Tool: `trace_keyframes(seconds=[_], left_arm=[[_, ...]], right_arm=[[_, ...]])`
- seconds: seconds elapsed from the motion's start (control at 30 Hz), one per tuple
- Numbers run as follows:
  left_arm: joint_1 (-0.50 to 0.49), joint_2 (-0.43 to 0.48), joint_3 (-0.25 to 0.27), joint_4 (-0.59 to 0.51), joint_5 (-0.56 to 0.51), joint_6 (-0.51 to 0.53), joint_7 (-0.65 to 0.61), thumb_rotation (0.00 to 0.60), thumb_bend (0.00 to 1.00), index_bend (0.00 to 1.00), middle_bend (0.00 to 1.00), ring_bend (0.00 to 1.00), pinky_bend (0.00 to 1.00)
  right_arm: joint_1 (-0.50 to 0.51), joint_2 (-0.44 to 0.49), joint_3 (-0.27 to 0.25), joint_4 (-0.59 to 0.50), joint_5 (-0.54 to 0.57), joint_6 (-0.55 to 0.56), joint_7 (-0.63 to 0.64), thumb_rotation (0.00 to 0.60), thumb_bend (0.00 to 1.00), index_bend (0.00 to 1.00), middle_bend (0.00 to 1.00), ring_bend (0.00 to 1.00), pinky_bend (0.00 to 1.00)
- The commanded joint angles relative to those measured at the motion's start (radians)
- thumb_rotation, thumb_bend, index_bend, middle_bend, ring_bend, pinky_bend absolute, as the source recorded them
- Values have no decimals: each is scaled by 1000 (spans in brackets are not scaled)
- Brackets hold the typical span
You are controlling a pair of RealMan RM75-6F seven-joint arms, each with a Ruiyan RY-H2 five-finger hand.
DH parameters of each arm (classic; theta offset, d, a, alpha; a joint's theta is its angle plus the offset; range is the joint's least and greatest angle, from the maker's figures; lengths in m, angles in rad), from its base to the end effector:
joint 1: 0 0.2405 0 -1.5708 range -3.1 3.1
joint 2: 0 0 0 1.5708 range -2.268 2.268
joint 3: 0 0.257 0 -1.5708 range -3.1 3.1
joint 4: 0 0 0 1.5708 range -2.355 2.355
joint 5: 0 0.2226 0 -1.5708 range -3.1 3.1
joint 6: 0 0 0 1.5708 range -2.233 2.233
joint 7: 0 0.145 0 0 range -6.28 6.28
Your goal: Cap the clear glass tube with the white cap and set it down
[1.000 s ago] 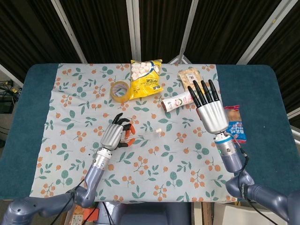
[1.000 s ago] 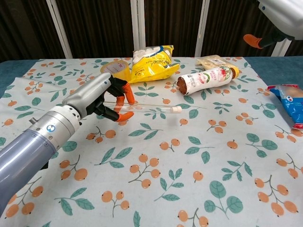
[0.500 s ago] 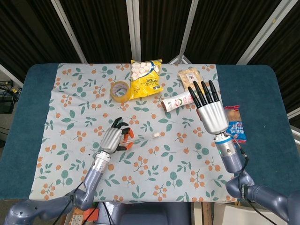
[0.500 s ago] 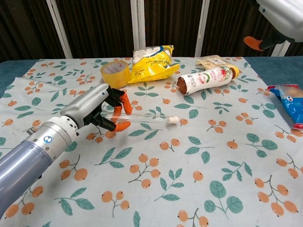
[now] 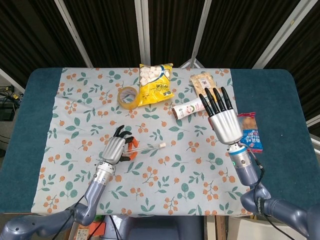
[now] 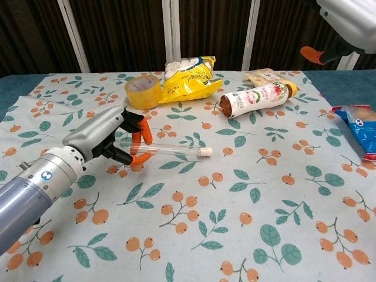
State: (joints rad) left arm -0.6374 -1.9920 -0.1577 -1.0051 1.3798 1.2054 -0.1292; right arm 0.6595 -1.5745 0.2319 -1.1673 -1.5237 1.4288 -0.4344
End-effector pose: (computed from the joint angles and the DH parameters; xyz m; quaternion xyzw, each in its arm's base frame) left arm -0.1499 0.3170 -0.1109 -0.6269 -0.4518 -0.5218 0.3614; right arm -0.1663 -0.3698 0.0571 0.6608 -0.0655 0.4576 0.5913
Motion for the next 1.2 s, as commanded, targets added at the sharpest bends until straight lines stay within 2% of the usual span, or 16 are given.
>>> trace_keyframes(seconds=[0.03, 0.27, 0.47, 0.8, 0.9, 0.97, 1.03, 1.1, 1.2], left_arm=[[6, 7, 2, -7, -2, -2, 7, 600, 365, 583, 648, 237, 42], [35, 29, 9, -37, -12, -3, 24, 600, 297, 529, 536, 209, 27], [52, 53, 12, -60, -14, -4, 36, 600, 283, 473, 454, 182, 12], [72, 119, -6, -140, -8, 23, 47, 600, 284, 466, 415, 167, 11], [80, 161, -19, -191, -5, 41, 55, 600, 284, 433, 388, 160, 2], [88, 205, -21, -243, -1, 50, 67, 600, 280, 359, 350, 137, 0], [98, 251, -19, -293, 1, 55, 87, 600, 245, 242, 259, 68, 0], [114, 309, -14, -359, -17, 48, 135, 600, 211, 188, 191, 27, 0], [149, 433, 0, -494, -43, 57, 251, 600, 193, 165, 143, 7, 0]], right_arm=[[0, 0, 0, -6, -1, 1, -1, 600, 395, 0, 0, 0, 0], [-1, 3, 2, -30, -4, 3, -13, 600, 395, 0, 0, 0, 0], [-7, 10, 2, -53, -3, 6, -24, 600, 395, 0, 0, 0, 0], [-40, 35, -3, -111, 23, 9, -50, 600, 395, 0, 0, 0, 0], [-70, 59, -2, -158, 60, 7, -56, 600, 395, 0, 0, 0, 0], [-100, 85, -4, -203, 93, 8, -58, 600, 395, 0, 0, 0, 0], [-131, 113, -7, -251, 128, 9, -54, 600, 395, 0, 0, 0, 0], [-171, 148, -10, -309, 170, 15, -43, 600, 387, 0, 0, 0, 0], [-245, 218, -21, -411, 235, 34, -11, 600, 358, 0, 0, 0, 0]])
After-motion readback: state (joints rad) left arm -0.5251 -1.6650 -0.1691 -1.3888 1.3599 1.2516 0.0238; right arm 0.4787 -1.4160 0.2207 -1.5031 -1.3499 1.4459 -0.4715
